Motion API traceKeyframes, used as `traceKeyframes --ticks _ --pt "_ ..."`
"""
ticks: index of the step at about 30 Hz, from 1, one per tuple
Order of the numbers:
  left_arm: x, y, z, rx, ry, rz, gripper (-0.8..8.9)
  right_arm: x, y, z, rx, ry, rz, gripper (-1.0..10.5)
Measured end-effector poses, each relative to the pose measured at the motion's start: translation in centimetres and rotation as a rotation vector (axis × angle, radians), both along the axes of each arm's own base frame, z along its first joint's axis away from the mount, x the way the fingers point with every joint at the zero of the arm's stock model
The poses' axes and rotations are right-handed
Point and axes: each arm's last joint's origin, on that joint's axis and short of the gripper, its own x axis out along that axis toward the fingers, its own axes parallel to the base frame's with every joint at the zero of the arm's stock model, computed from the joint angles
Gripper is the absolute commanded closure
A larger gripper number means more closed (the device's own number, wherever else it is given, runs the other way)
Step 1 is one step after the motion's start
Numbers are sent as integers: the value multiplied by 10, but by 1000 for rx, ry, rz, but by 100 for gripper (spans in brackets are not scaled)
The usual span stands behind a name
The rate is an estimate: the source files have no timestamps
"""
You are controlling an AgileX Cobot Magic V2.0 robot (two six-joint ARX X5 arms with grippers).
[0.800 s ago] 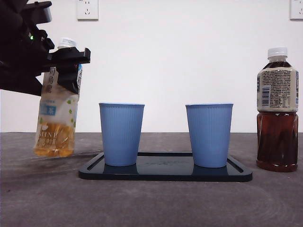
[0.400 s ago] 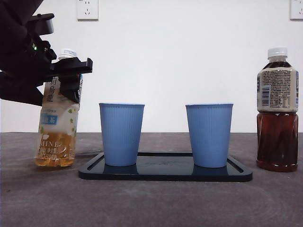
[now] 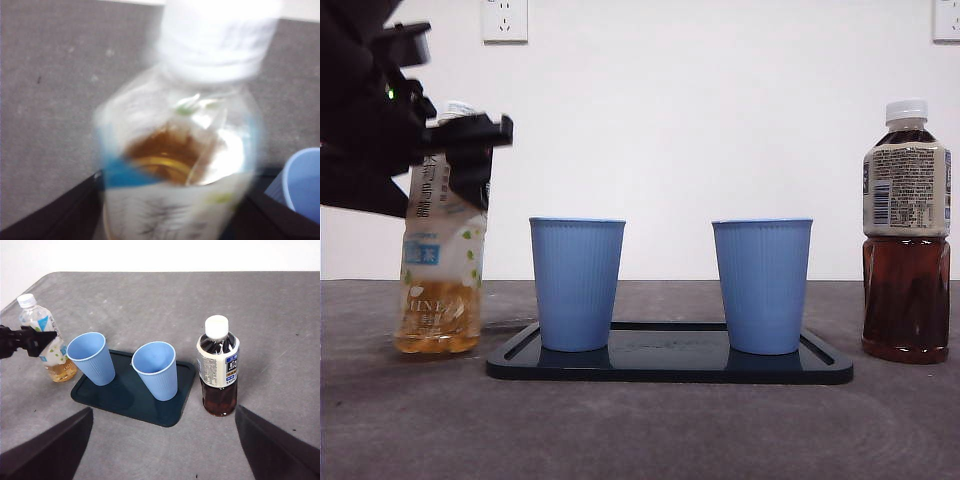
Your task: Pour the drink into the cup
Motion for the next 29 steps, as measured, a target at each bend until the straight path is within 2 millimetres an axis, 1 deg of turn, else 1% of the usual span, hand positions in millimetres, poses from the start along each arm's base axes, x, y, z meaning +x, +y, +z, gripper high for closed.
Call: traceKeyframes --ticks 2,4,6,11,17,19,23,29 --pt "-2 1 5 -12 -23 1 308 0 0 0 0 0 0 491" --pt "-4 2 15 -37 -67 -2 277 0 0 0 0 0 0 491" --pt "-7 3 23 -51 -94 -4 277 0 0 0 0 -1 0 491" --pt "-15 8 30 -51 -95 -4 277 0 0 1 3 -7 0 491" --pt "-37 20 48 -54 -103 -5 278 0 0 1 3 -8 0 491" --pt "-48 26 55 -58 -98 -21 278 0 0 1 4 -10 0 491" --pt "-74 36 67 -95 -81 -126 283 0 0 1 5 -11 2 491" --pt "-124 55 91 -188 -84 -359 283 -1 3 1 31 -1 96 492"
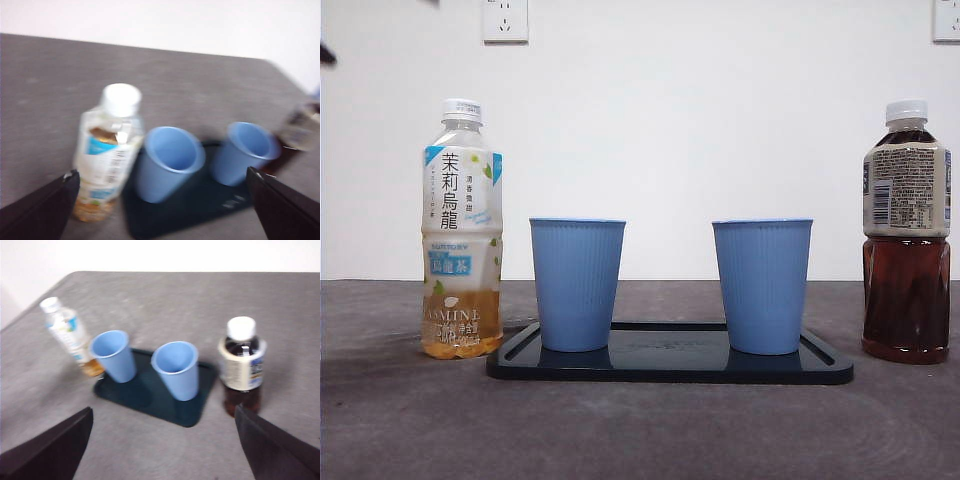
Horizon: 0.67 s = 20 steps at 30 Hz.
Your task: Pour the drink into the cup
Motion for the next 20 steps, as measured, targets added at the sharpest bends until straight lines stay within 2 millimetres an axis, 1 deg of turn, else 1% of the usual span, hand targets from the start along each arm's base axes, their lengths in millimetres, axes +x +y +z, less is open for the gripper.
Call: traceKeyframes --ticks 2,3,4,5,6,7,8,12,20 --pt "-16 8 11 -25 -25 -40 286 -1 1 0 3 1 33 492" --pt "-24 12 17 -38 -48 -44 319 -1 1 0 0 -1 39 493" --pt "-32 17 22 -49 -70 -44 440 -1 1 0 -4 -3 40 520" --pt "-37 20 25 -56 -83 -45 597 -1 1 0 -5 -3 40 637" --pt "-43 23 27 -61 -102 -46 806 -1 1 0 -5 -3 39 861" --pt "-48 26 29 -61 -116 -47 783 -1 1 0 -6 -4 37 932" --pt "-50 27 29 -56 -121 -48 807 -1 1 0 -9 -6 37 922" --pt "-53 29 26 -26 -111 -52 807 0 0 0 -19 -10 19 932" --pt "-54 30 27 -24 -132 -54 808 0 0 0 -21 -10 15 932"
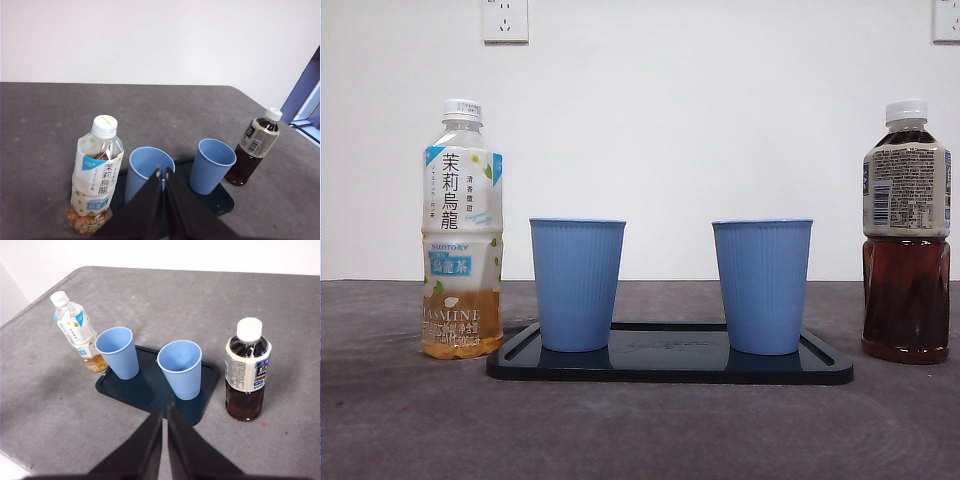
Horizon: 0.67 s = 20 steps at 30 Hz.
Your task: Pour the drink into the cup
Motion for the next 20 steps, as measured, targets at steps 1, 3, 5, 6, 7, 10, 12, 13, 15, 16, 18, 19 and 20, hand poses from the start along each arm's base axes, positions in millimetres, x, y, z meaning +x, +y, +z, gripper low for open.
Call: traceKeyframes --ticks 1,3,5,6,7,10,12,13,15,16,18,19,20 --pt "0 0 0 0 -1 0 807 0 0 0 0 0 0 932" --pt "0 0 0 0 0 0 807 0 0 0 0 0 0 932" --pt "0 0 0 0 -1 0 808 0 0 0 0 0 0 932" --pt "0 1 0 0 -3 5 807 0 0 0 0 0 0 932" --pt "-1 2 0 0 -7 15 807 0 0 0 0 0 0 932" --pt "0 9 -4 0 -49 125 807 0 0 0 0 0 0 932" --pt "4 15 -11 -11 -104 232 807 0 0 0 0 0 0 932" --pt "6 18 -17 -15 -127 282 807 0 0 0 0 0 0 932" --pt "11 24 -35 -20 -172 384 807 0 0 0 0 0 0 932" --pt "12 26 -44 -14 -185 419 808 0 0 0 0 0 0 932" --pt "15 31 -72 9 -176 478 807 0 0 0 0 0 0 932" --pt "17 31 -84 19 -162 492 807 0 0 0 0 0 0 932" --pt "19 32 -97 29 -138 504 807 0 0 0 0 0 0 932"
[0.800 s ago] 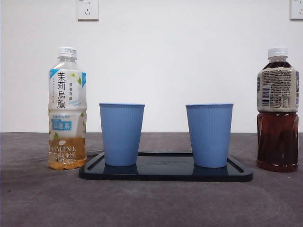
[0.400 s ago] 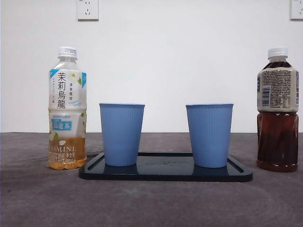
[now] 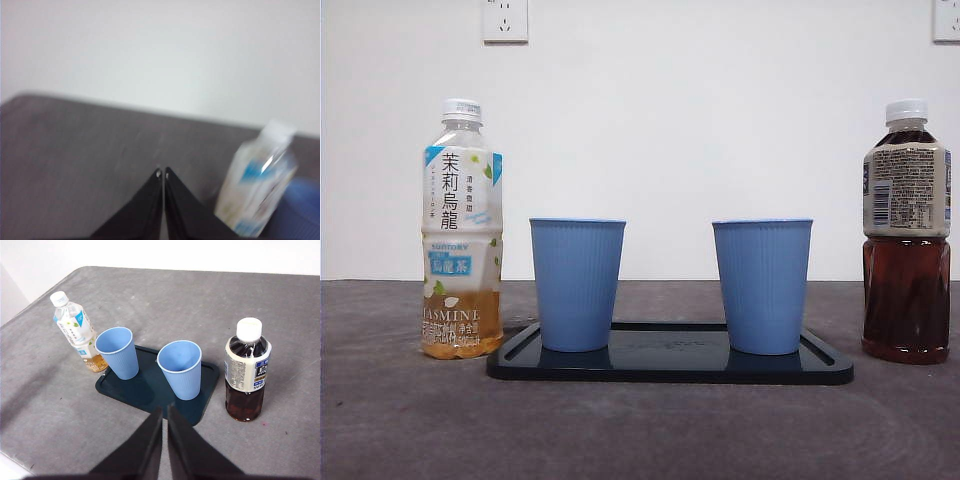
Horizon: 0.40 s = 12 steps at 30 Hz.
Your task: Pour the drink into the cup
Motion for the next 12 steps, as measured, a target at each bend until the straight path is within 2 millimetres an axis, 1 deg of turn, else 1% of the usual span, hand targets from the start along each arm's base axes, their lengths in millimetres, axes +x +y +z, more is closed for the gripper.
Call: traceKeyframes --ticks 3,5,6,7,12 --pt "9 3 -42 17 101 53 807 0 0 0 0 0 0 932" --pt "12 4 -63 28 144 83 807 0 0 0 0 0 0 932" --pt "14 4 -71 31 156 91 807 0 0 0 0 0 0 932" --pt "15 5 -77 34 161 102 807 0 0 0 0 0 0 932" --pt "17 5 -80 67 127 114 807 0 0 0 0 0 0 932"
